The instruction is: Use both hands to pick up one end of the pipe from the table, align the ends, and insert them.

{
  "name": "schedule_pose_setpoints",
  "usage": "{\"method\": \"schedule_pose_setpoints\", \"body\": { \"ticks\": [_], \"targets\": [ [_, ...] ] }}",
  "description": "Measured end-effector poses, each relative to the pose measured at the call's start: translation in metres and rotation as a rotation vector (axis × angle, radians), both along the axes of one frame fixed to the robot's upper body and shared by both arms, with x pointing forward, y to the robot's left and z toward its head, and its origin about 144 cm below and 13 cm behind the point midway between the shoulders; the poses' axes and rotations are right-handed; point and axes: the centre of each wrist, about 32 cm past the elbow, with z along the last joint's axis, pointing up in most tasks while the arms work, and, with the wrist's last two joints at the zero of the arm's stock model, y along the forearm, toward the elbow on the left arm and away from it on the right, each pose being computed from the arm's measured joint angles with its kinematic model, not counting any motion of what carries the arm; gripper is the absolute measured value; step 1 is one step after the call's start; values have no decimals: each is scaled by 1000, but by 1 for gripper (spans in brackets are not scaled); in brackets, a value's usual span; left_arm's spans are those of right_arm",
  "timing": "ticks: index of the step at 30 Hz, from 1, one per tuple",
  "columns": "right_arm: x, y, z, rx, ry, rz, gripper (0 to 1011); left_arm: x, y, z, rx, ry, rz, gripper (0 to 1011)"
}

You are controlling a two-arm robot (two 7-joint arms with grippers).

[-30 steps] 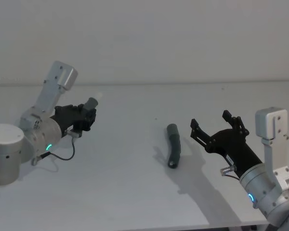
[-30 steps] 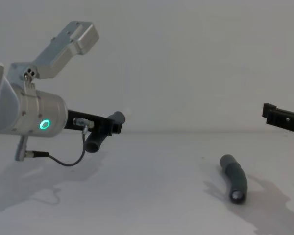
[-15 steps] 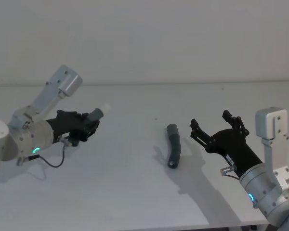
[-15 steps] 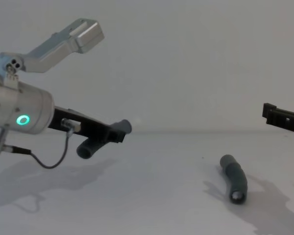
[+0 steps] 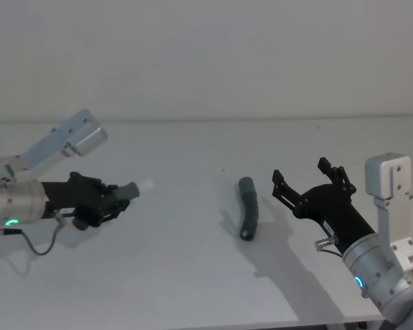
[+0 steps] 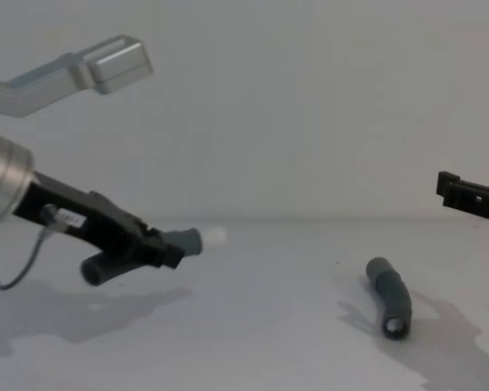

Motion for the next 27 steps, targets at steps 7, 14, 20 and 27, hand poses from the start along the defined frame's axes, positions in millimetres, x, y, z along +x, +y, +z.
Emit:
{"method": "schedule_pose_setpoints", "body": {
  "ticks": [7,14,20,27],
  "targets": [
    [0,0,0,0,0,0,1002,-2,17,2,36,34,-74,322],
    [0,0,0,0,0,0,1002,-1,28,0,26,50,-122,321],
    [0,0,0,0,0,0,1002,3,32,-4,4,53,-139,322],
    [0,0,0,0,0,0,1002,11,36,-11,-28,54,-163,322]
  ]
}}
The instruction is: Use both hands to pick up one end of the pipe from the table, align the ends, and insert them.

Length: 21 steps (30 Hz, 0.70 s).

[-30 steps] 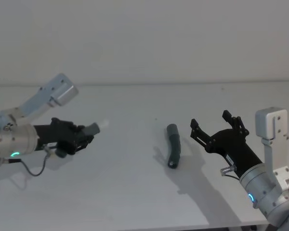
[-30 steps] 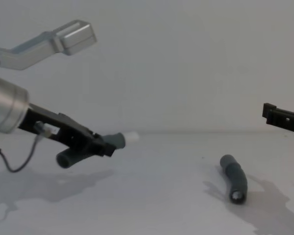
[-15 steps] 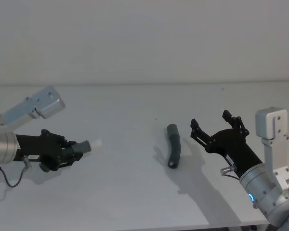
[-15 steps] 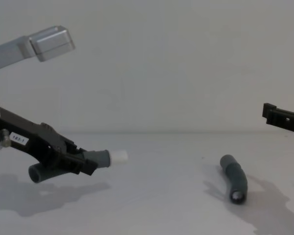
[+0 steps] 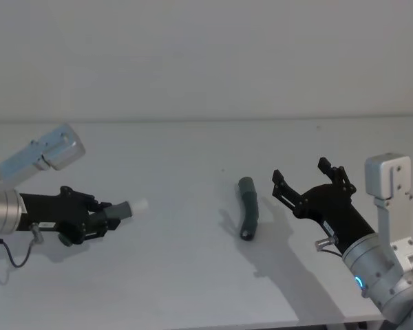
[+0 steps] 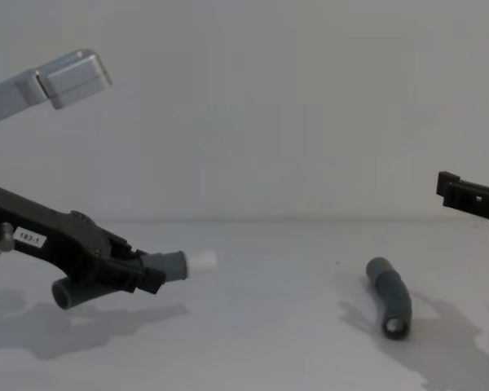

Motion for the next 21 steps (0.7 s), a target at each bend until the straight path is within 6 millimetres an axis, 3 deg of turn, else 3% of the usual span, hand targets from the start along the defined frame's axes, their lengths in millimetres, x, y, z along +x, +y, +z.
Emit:
{"method": "schedule_pose_setpoints", "body": {
  "ticks": [21],
  "targets": [
    [0,0,0,0,0,0,1002,18,2,-5,-41,5,-101,321]
  ]
}}
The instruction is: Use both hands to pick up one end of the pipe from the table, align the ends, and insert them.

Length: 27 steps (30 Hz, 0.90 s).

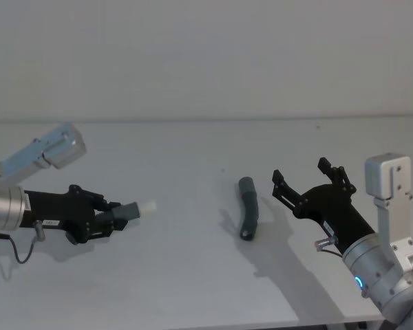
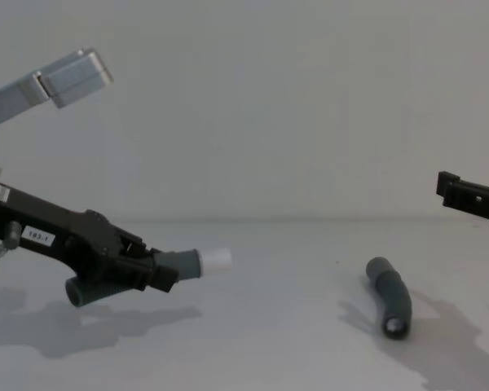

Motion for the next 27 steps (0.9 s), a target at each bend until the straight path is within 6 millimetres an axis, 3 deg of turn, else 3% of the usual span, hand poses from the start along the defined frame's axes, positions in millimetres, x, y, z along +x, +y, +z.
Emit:
{"method": "schedule_pose_setpoints", "body": {
  "ticks": [27],
  "targets": [
    [0,0,0,0,0,0,1002,15,-13,14,17,-39,-111,321]
  ]
}}
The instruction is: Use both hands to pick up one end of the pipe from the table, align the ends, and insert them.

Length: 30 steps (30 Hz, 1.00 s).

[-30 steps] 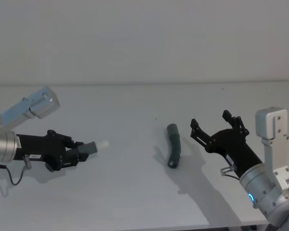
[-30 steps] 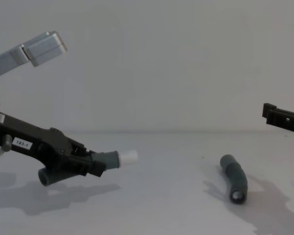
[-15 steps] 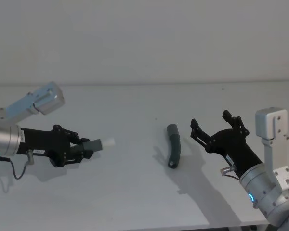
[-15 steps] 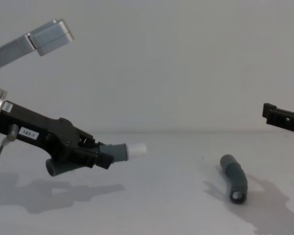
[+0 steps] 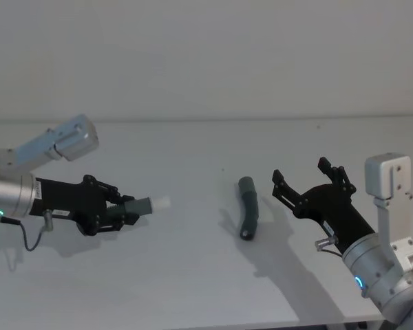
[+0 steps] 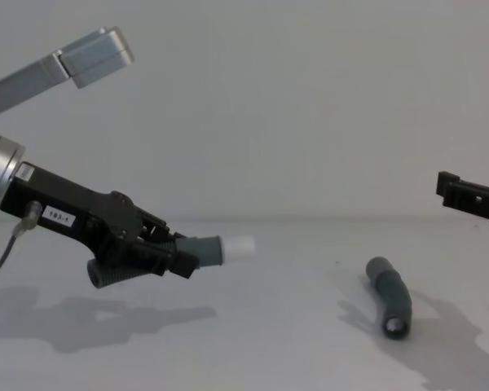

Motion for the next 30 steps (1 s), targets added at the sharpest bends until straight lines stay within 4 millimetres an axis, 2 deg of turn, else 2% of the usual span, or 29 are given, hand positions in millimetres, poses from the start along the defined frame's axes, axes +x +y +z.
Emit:
{"method": "schedule_pose_setpoints", "body": {
  "ticks": [25,30],
  "targets": [
    [0,0,0,1,0,0,1002,6,-2,-1,-12,0,-43,322],
    [1,7,7,10,3,-6,1002,7,-2,-1,-13,0,-46,321]
  ]
}}
